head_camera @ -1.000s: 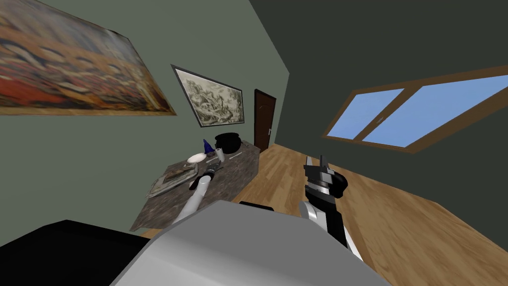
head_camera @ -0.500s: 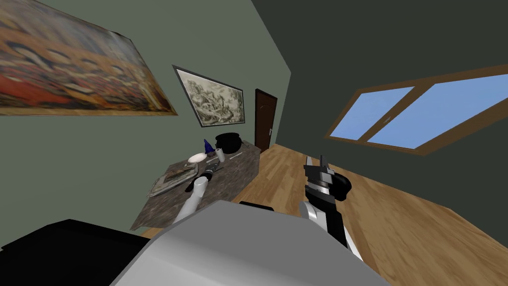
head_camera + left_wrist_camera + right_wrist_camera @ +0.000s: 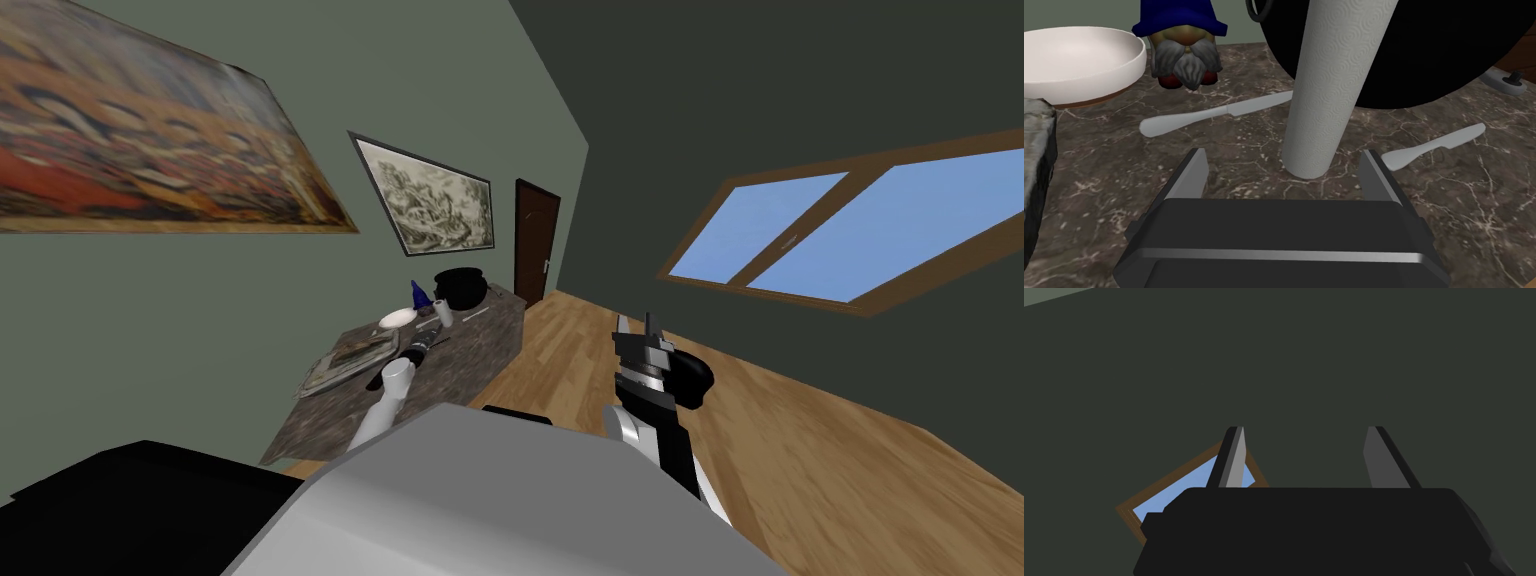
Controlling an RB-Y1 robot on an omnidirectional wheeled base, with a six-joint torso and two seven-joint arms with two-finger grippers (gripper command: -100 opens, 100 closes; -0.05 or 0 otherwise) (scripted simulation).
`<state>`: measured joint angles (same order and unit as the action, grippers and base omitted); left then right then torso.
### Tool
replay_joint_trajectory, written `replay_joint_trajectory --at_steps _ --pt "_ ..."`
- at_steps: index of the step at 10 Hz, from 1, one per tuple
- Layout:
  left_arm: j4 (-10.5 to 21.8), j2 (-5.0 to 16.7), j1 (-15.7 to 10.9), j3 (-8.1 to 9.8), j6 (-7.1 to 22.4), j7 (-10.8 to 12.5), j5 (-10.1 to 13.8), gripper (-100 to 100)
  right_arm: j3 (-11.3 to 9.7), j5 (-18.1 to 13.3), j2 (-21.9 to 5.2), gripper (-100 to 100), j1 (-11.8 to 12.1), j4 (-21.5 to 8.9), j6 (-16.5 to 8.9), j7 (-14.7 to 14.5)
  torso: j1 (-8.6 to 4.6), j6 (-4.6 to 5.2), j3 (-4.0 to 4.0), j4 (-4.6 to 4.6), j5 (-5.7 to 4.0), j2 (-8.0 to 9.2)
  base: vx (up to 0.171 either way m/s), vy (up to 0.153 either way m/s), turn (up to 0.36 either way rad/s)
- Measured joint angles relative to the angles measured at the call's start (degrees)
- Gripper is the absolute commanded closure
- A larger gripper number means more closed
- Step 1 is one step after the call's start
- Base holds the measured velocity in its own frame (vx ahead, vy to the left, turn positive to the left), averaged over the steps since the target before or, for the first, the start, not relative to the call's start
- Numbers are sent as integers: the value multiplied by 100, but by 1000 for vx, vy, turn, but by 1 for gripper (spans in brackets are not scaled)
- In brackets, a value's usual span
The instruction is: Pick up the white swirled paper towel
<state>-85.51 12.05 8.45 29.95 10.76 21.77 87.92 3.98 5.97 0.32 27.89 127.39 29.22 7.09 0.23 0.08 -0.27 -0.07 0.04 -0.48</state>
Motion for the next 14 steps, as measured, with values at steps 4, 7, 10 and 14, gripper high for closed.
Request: replay_joint_trajectory --at_steps 4,7,10,14 --pt "-173 -192 34 283 390 -583 322 -100 0 0 0 0 0 0 0 0 5 0 0 0 1 -1 24 7 5" --pt "-368 -418 72 546 818 -1092 562 -100 0 0 0 0 0 0 0 0 11 0 -3 -1 2 -5 36 27 -12" --pt "-527 -700 96 781 1228 -1645 789 -100 1 0 -1 0 0 0 0 0 22 0 -5 -2 5 -8 46 54 -28" --pt "-748 -1139 92 965 1628 -2165 931 -100 1 0 -1 0 0 0 0 0 26 1 -8 -3 6 -14 56 69 -36"
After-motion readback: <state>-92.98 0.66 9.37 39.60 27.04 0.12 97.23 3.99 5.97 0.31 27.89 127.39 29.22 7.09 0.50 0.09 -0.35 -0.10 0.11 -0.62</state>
